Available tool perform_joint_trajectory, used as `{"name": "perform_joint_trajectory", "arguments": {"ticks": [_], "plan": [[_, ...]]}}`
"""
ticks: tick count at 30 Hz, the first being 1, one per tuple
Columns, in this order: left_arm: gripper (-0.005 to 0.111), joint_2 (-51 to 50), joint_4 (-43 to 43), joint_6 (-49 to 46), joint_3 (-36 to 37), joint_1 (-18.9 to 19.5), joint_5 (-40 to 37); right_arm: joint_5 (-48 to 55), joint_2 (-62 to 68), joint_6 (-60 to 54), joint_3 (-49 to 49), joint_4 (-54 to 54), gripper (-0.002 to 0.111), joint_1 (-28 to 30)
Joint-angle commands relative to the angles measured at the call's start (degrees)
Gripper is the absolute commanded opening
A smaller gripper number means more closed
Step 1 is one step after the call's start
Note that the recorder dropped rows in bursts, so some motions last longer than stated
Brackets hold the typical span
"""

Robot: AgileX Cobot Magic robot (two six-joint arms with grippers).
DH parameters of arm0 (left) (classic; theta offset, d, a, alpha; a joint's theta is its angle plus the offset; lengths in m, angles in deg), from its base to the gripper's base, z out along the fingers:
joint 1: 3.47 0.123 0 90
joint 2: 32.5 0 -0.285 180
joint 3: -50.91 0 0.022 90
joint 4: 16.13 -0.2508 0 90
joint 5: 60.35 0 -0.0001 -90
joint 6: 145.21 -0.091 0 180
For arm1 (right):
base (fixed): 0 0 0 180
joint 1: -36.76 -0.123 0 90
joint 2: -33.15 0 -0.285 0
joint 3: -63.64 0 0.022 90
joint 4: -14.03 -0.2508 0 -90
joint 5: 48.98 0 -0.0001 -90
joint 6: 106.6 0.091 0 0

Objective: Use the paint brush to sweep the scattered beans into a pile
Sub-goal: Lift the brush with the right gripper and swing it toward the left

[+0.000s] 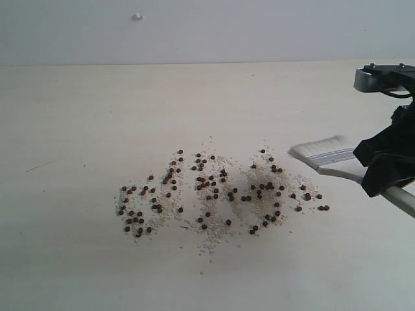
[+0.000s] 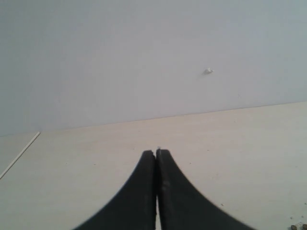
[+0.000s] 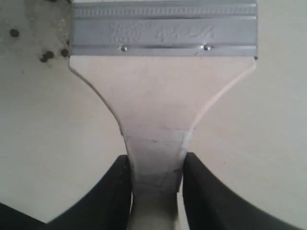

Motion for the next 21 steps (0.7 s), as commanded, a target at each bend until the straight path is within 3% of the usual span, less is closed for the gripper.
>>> {"name": "perform_joint_trajectory", "arguments": {"ticks": [1, 7, 12, 21], "plan": [[0.000, 0.03, -0.08, 1.01, 0.19, 0.09, 7.42, 0.57, -0.53, -3.63, -0.57, -4.35, 0.000, 0.25], [0.000, 0.03, -0.08, 17.89, 0.19, 0.09, 14.65, 0.46, -0.53, -5.85, -0.57, -8.19, 0.000, 0.25], [0.000, -0.07, -0.67, 18.36, 0.19, 0.09, 26.24, 1.49, -0.53, -10.50, -0.57, -15.23, 0.000, 0.25], [0.000, -2.94, -1.81, 17.02, 0.19, 0.09, 28.96, 1.94, 1.11, -10.47, -4.04, -14.47, 0.000, -6.51]]}}
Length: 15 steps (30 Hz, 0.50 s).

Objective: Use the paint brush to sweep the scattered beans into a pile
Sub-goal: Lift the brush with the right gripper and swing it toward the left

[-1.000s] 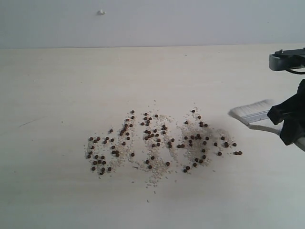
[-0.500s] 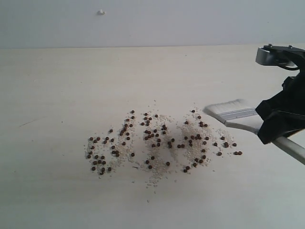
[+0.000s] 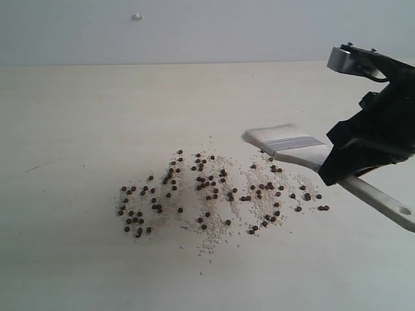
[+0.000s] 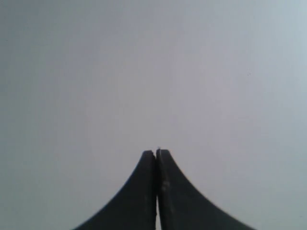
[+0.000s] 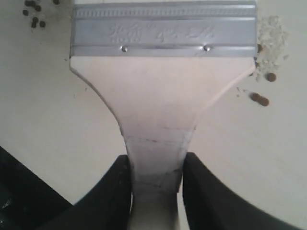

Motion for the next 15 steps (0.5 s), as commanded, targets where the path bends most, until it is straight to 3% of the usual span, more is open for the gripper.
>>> {"name": "perform_joint_trajectory", "arguments": {"ticks": [1, 4, 6, 9, 12, 13, 15], "plan": [[0.000, -4.58, -1.01, -0.20, 0.03, 0.09, 3.73, 0.40, 1.35, -0.69, -2.86, -0.34, 0.000, -4.32], [0.000, -15.96, -4.95, -0.76, -0.43, 0.09, 10.61, 0.27, 3.17, 0.58, -5.07, -0.32, 0.000, -5.93], [0.000, -23.04, -7.17, 0.28, -4.54, 0.09, 11.26, 0.27, 3.93, 1.13, -5.87, -0.32, 0.000, -5.93], [0.000, -35.28, -17.74, 8.01, -13.07, 0.09, 10.33, 0.03, 4.77, 1.25, -6.75, 0.15, 0.000, -5.93], [0.000, -45.97, -41.43, 19.49, -23.06, 0.09, 9.86, 0.03, 5.62, 1.25, -7.25, 0.33, 0.000, -5.93], [0.000, -52.16, -62.90, 24.00, -29.83, 0.09, 14.03, 0.18, 5.98, 1.96, -7.25, 0.33, 0.000, -5.93], [0.000, -58.86, -80.15, 24.12, -38.25, -1.29, 21.84, -0.13, 5.98, 2.62, -7.25, 0.33, 0.000, -5.93]]}}
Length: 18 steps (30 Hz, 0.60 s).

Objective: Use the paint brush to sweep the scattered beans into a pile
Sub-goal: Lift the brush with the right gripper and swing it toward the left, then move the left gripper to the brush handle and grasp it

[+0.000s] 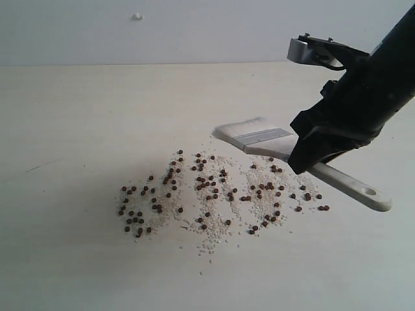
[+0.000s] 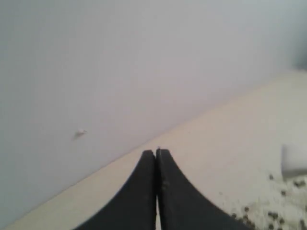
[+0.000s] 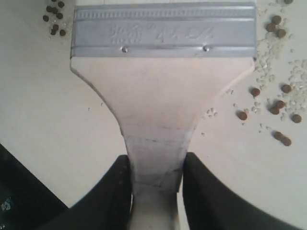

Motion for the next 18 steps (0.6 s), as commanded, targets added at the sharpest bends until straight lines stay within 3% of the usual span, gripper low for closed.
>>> {"name": "perform_joint_trajectory", "arguments": {"ticks": [1, 3, 5, 7, 10, 13, 18], "plan": [[0.000, -13.38, -38.61, 5.24, -14.39, -2.07, 11.82, -1.01, 0.22, 0.96, -0.40, 0.00, 0.000, -0.16], [0.002, -16.98, -38.91, 3.06, -17.34, -5.65, 9.05, -3.11, 0.33, 1.09, -0.40, 0.40, 0.000, -0.16], [0.012, -19.73, -38.91, -4.69, -18.81, -9.95, 4.17, -3.46, 1.74, 1.09, -1.29, 0.40, 0.000, -0.16], [0.026, -23.94, -38.91, -13.46, -20.75, -17.50, -4.54, -2.71, 4.77, 1.09, -3.55, 0.16, 0.000, -0.16], [0.030, -26.94, -38.91, -25.97, -20.80, -25.18, -17.29, -2.57, 7.66, -0.11, -5.92, 0.49, 0.000, -0.16], [0.030, -30.65, -38.91, -34.68, -20.80, -29.66, -27.21, -2.42, 10.31, -0.63, -8.62, 0.62, 0.000, -0.16], [0.030, -35.68, -38.91, -42.21, -20.68, -34.11, -29.19, -2.16, 15.14, -0.92, -13.71, 0.51, 0.000, -0.16]]}}
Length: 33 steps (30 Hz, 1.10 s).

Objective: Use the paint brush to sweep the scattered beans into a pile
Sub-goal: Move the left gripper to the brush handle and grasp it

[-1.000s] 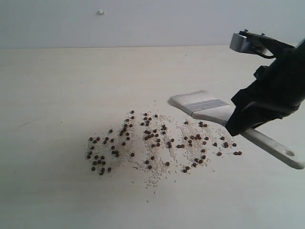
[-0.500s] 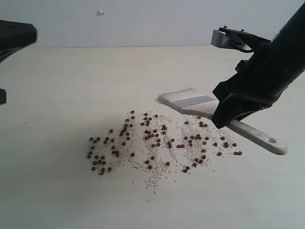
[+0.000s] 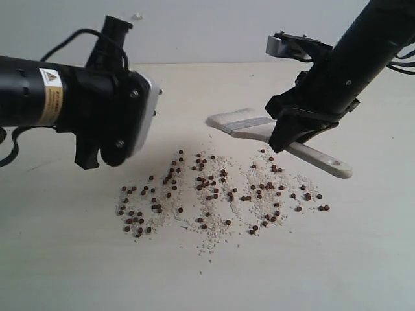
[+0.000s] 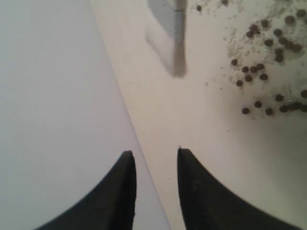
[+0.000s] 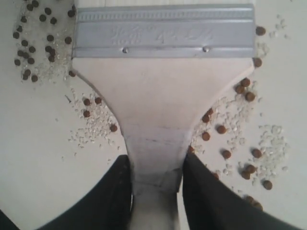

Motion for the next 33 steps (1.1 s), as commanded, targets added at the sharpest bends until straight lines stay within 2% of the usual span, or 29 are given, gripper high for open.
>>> {"name": "perform_joint_trajectory", "arguments": {"ticks": [1, 5, 11, 17, 21, 33], "plan": [[0.030, -3.62, 0.57, -4.59, -0.22, -2.92, -1.95, 0.37, 2.83, -1.27, -3.52, -0.40, 0.000, -0.16], [0.031, -7.12, 0.57, -5.97, -0.73, -3.29, -2.68, 0.61, 4.09, -2.20, -4.23, -1.74, 0.000, -0.16], [0.047, -10.25, 0.66, -4.21, -3.84, -3.29, -2.10, 0.66, 4.34, -4.07, -4.23, -5.59, 0.000, -0.16], [0.047, -11.34, 3.44, -4.12, -7.04, -3.29, -0.31, 0.38, 4.34, -5.54, -4.23, -8.87, 0.000, -0.16], [0.047, -13.02, 8.46, -4.12, -8.29, -3.29, -0.45, 0.03, 4.34, -6.96, -4.23, -11.07, 0.000, -0.16], [0.047, -18.19, 9.70, -4.23, -12.83, -3.29, 0.57, 0.17, 4.34, -8.11, -4.23, -12.66, 0.000, -0.16]]}}
